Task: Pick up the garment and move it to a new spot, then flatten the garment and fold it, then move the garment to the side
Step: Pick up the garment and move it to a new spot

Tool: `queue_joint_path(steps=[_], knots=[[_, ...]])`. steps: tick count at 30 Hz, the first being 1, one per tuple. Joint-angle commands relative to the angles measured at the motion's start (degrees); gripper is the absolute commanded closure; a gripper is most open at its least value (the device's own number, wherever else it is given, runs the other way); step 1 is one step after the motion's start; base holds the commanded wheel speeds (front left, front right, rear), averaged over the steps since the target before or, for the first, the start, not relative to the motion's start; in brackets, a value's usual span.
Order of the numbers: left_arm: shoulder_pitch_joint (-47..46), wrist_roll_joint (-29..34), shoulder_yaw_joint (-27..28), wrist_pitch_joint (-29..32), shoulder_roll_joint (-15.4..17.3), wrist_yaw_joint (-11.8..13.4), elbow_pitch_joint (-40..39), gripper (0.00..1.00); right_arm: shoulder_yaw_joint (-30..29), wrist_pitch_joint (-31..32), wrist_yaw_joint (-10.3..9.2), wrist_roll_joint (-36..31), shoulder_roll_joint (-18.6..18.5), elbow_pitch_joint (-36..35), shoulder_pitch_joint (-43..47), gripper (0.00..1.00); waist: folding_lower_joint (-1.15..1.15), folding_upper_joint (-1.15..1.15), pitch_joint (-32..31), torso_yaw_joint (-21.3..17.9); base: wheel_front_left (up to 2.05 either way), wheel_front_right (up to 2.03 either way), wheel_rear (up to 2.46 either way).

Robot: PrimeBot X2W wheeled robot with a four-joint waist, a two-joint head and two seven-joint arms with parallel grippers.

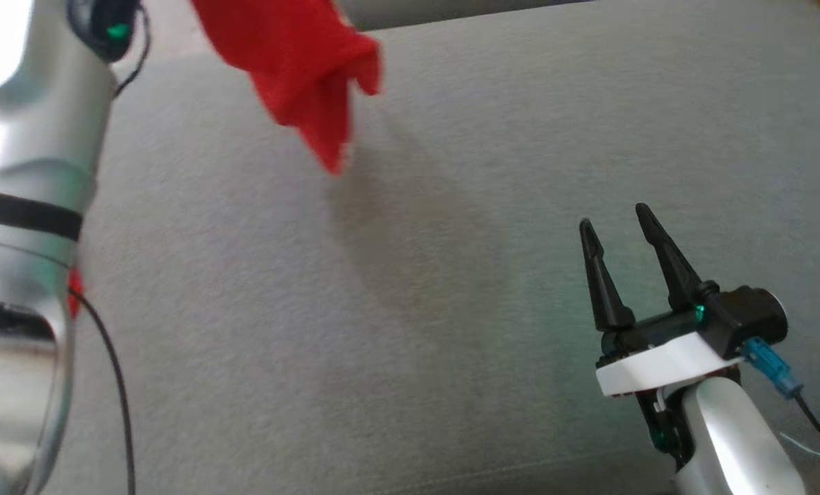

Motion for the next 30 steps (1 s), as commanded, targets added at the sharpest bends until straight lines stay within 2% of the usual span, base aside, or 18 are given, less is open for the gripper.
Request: queue_joint_path(steps=[1, 9, 15, 17, 20, 22, 24, 26, 27, 28, 30], knots=[[-3.1, -1.0, 0.5, -1.1, 1.4, 0.1, -2.4, 1.0, 1.2, -0.4, -0.05, 0.2, 0.7, -2.2, -0.5, 0.0, 0.0, 0.0, -2.0, -4.1, 0.0, 0.0, 0.0], [4.0, -4.7, -5.7, -7.4, -4.2, 0.1, -5.1, 1.0, 0.4, -0.4, -0.05, -0.1, 1.6, -2.7, -1.7, 0.0, 0.0, 0.0, 0.0, -7.5, 0.0, 0.0, 0.0], [18.3, -4.5, -12.8, -11.3, -5.6, 0.1, -7.0, 1.0, 0.1, -0.4, -0.05, -0.4, 2.0, -2.5, -0.9, 0.0, 0.0, 0.0, -0.2, -8.1, 0.0, 0.0, 0.0], [24.4, -3.7, -13.7, -11.9, -5.7, 0.1, -7.5, 1.0, -0.2, -0.4, -0.05, -0.5, 2.0, -2.4, -0.1, 0.0, 0.0, 0.0, -0.6, -8.2, 0.0, 0.0, 0.0], [33.3, -1.4, -13.0, -12.0, -5.5, 1.3, -11.0, 1.0, -0.2, -0.4, -0.05, -0.8, 2.1, -2.2, 1.4, 0.0, 0.0, 0.0, -1.4, -8.0, 0.0, 0.0, 0.0], [39.1, 1.3, -11.5, -12.0, -4.9, 3.0, -14.6, 1.0, -0.4, -0.4, -0.05, -1.0, 1.9, -2.2, 2.5, 0.0, 0.0, 0.0, -2.1, -7.7, 0.0, 0.0, 0.0], [44.7, 3.6, -8.7, -12.0, -4.8, 4.6, -18.9, 1.0, -0.9, -0.4, -0.05, -1.1, 1.6, -2.0, 3.9, 0.0, 0.0, 0.0, -3.3, -7.0, 0.0, 0.0, 0.0], [50.2, 4.6, -5.3, -12.1, -5.4, 4.5, -22.7, 1.0, -1.4, -0.4, -0.05, -1.2, 1.4, -1.6, 5.2, 0.0, 0.0, 0.0, -4.6, -6.0, 0.0, 0.0, 0.0], [52.5, 5.6, -3.8, -12.1, -5.6, 4.5, -24.4, 0.55, -1.6, -0.4, -0.05, -1.2, 1.3, -1.3, 5.9, 0.0, 0.0, 0.0, -5.4, -5.5, 0.0, 0.0, 0.0], [54.7, 6.6, -2.3, -12.1, -5.9, 4.6, -26.0, 0.0, -1.5, -0.4, -0.05, -1.3, 1.2, -1.1, 6.4, 0.0, 0.0, 0.0, -6.1, -5.0, 0.0, 0.0, 0.0], [58.1, 9.6, 0.7, -12.1, -6.5, 4.9, -30.1, 0.0, -1.7, -0.4, -0.05, -1.3, 1.1, -0.9, 7.1, 0.0, 0.0, 0.0, -7.3, -4.0, 0.0, 0.0, 0.0]])
